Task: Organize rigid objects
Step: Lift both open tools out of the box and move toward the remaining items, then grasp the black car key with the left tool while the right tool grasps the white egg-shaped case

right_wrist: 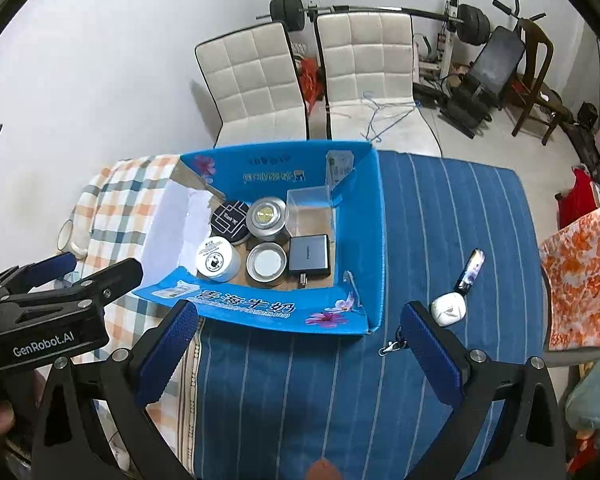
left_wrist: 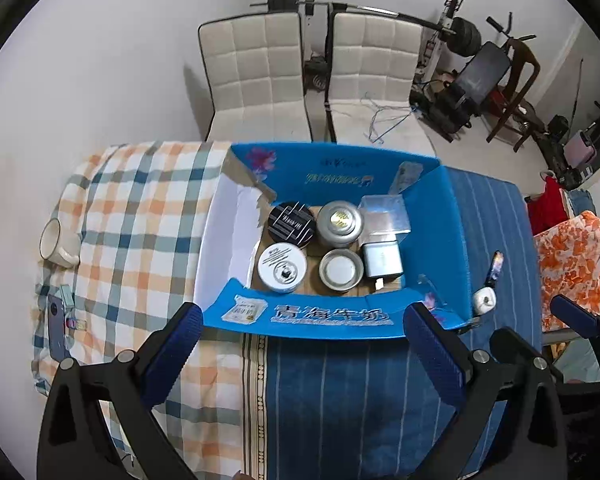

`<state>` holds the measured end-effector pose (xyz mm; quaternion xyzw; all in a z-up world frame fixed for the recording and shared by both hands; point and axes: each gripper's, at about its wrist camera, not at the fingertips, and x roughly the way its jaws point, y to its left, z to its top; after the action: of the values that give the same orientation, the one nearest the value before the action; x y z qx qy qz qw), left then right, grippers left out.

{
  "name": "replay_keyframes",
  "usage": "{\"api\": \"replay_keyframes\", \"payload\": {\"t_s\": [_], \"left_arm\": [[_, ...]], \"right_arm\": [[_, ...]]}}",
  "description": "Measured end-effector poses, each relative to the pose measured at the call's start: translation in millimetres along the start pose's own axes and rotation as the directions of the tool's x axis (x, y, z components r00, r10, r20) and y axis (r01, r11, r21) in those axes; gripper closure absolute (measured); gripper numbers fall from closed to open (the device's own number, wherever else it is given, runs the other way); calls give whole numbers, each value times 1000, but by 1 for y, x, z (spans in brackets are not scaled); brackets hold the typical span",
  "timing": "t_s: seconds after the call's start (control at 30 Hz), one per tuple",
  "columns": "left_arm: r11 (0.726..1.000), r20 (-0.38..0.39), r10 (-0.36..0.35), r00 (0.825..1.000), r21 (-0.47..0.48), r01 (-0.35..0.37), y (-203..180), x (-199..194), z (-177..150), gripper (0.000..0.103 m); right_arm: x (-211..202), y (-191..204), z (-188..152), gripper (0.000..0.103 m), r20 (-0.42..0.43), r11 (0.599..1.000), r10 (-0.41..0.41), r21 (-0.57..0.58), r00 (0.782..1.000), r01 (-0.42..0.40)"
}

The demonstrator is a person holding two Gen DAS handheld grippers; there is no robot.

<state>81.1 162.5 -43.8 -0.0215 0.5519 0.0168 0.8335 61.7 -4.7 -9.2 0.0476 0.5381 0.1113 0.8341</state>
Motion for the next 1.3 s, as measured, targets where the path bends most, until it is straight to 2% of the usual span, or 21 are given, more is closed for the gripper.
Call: {"api": "replay_keyframes", "payload": {"t_s": [0.13, 0.27, 0.43, 0.57, 0.67, 0.8, 0.83, 0.87, 0.97, 1.07, 1.13, 1.23, 1.3], "left_arm": [[999, 15, -39, 999, 21, 38, -19, -8, 3, 0], [995, 28, -82, 996, 56, 80, -52, -10, 6, 0], [981, 28, -135, 990, 147, 129, -118, 6, 4, 0], [954, -62, -156, 986, 248, 167, -181, 46, -17, 0], [935, -118, -133, 984, 315, 165, -219, 78, -32, 0], [904, -206, -68, 976, 402, 147, -263, 133, -51, 1], [896, -223, -54, 973, 419, 145, -272, 145, -55, 2], [892, -233, -42, 971, 430, 142, -279, 154, -58, 8], [876, -276, 28, 961, 470, 110, -299, 189, -66, 9], [834, -249, 148, 957, 552, 15, -323, 212, -76, 10], [835, -300, 131, 945, 547, 58, -333, 222, -81, 10], [824, -322, 175, 930, 565, 40, -341, 237, -91, 10], [844, -358, 170, 918, 534, 52, -338, 249, -96, 9]], "right_arm": [[-18, -22, -2, 0, 19, 999, 11, 42, 1000, -11], [-30, -66, -8, 0, 28, 992, -11, 127, 1000, 7], [-33, -144, -28, 0, 4, 966, -112, 237, 994, 108], [-16, -208, -59, 0, -69, 929, -186, 311, 980, 198], [5, -250, -87, 0, -138, 903, -190, 364, 972, 228], [35, -295, -122, 0, -217, 873, -179, 415, 960, 256], [40, -302, -129, 0, -228, 869, -174, 421, 958, 258], [45, -307, -135, 0, -237, 867, -173, 424, 956, 262], [54, -323, -150, 0, -256, 864, -167, 428, 952, 267], [63, -328, -157, 0, -269, 864, -172, 420, 948, 276], [69, -327, -156, 0, -266, 871, -172, 409, 948, 273], [78, -327, -149, 0, -263, 874, -154, 414, 952, 255], [79, -328, -143, 0, -256, 876, -163, 408, 953, 259]]}}
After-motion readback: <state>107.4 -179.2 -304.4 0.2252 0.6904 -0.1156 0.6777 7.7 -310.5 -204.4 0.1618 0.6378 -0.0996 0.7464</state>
